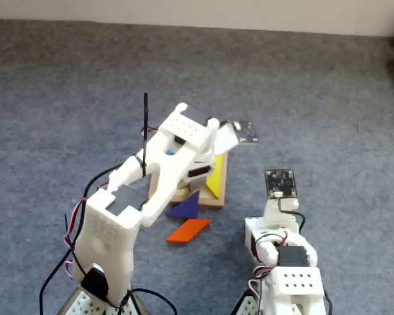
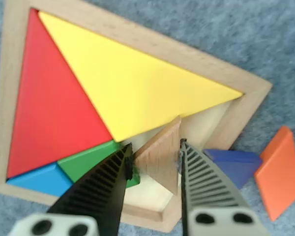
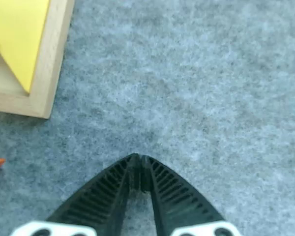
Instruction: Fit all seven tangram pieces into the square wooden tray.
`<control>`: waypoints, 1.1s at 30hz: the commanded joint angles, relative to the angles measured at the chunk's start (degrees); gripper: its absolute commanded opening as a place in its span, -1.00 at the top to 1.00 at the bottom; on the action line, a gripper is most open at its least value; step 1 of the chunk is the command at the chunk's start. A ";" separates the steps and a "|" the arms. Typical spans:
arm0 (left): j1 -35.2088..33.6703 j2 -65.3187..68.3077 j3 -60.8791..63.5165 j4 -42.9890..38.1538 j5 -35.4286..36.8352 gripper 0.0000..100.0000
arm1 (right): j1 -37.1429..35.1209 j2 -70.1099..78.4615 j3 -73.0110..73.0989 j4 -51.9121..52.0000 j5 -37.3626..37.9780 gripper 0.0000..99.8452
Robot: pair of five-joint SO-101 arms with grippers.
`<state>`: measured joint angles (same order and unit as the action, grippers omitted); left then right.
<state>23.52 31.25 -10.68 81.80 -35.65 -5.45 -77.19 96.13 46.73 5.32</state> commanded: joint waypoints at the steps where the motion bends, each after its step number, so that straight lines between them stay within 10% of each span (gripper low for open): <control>1: -1.98 -0.75 -2.33 -0.26 -0.44 0.72 | 0.66 -0.66 1.80 -1.19 -0.09 0.94; 15: -2.42 -1.19 -2.33 2.90 -0.44 0.47 | 0.66 -0.66 1.80 -1.19 -0.09 0.94; 33: -4.70 -1.45 -9.89 7.82 1.05 0.62 | 0.66 -0.66 1.80 -1.19 -0.09 0.94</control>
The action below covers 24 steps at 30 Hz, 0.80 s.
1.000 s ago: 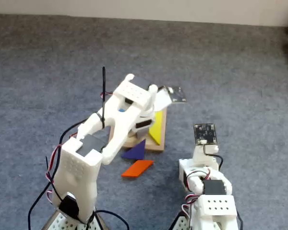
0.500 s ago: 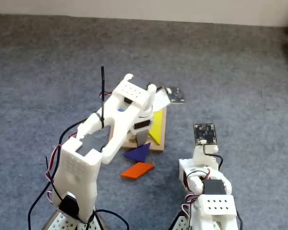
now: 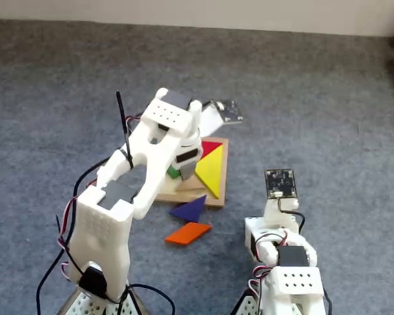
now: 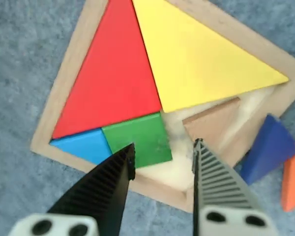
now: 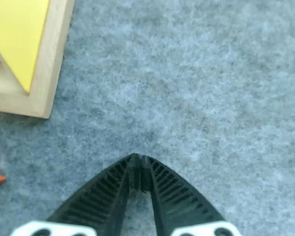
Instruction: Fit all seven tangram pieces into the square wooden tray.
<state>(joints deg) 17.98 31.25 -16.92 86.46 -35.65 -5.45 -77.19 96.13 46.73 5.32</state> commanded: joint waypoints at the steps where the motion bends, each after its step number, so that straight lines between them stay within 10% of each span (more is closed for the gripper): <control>1: 1.63 -1.89 -4.26 4.31 2.29 0.62 | 0.66 -0.66 1.80 -1.19 -0.09 0.94; 24: -1.45 1.19 4.35 -8.97 5.01 0.62 | 0.66 -0.66 1.80 -1.19 -0.09 0.94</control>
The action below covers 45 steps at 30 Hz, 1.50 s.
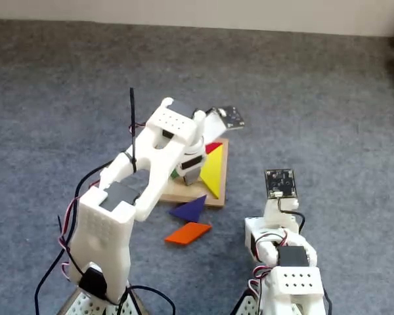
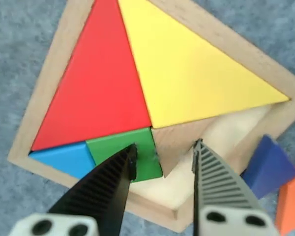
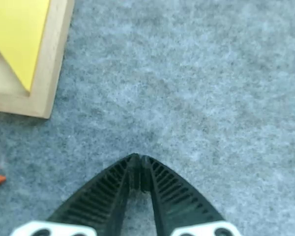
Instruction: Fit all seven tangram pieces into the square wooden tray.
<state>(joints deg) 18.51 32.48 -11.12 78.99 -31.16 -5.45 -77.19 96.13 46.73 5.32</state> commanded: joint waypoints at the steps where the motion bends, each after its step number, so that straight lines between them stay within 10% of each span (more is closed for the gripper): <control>1: -2.33 -0.04 -2.24 -1.32 0.53 0.62 | 0.66 -0.66 1.80 -1.19 -0.09 0.94; 27: 2.59 -0.57 -23.34 21.54 9.32 0.88 | 0.66 -0.66 1.80 -1.19 -0.09 0.94; 45: 8.31 -25.54 11.12 15.82 26.55 0.81 | 0.66 -0.66 1.80 -1.19 -0.09 0.94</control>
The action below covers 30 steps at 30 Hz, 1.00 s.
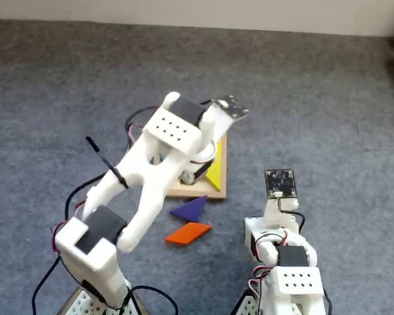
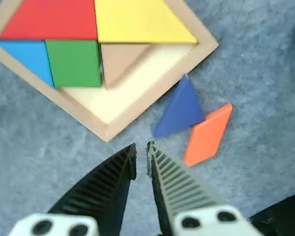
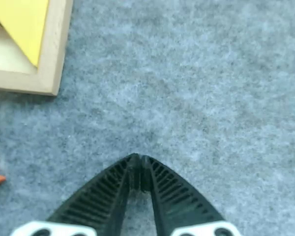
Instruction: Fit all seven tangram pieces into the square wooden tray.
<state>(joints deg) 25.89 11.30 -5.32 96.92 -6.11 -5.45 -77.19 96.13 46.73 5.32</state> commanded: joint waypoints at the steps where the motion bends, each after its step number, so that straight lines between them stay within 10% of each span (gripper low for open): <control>1: 0.92 -4.97 7.69 -2.81 1.58 0.76 | 0.75 -0.66 1.80 -1.19 -0.09 0.94; 30: 11.56 -1.10 33.36 -24.26 12.66 0.59 | 4.35 -0.66 1.54 -1.45 -0.09 0.94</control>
<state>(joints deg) 36.00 8.92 28.62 73.98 6.20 -1.93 -77.19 96.13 46.73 5.32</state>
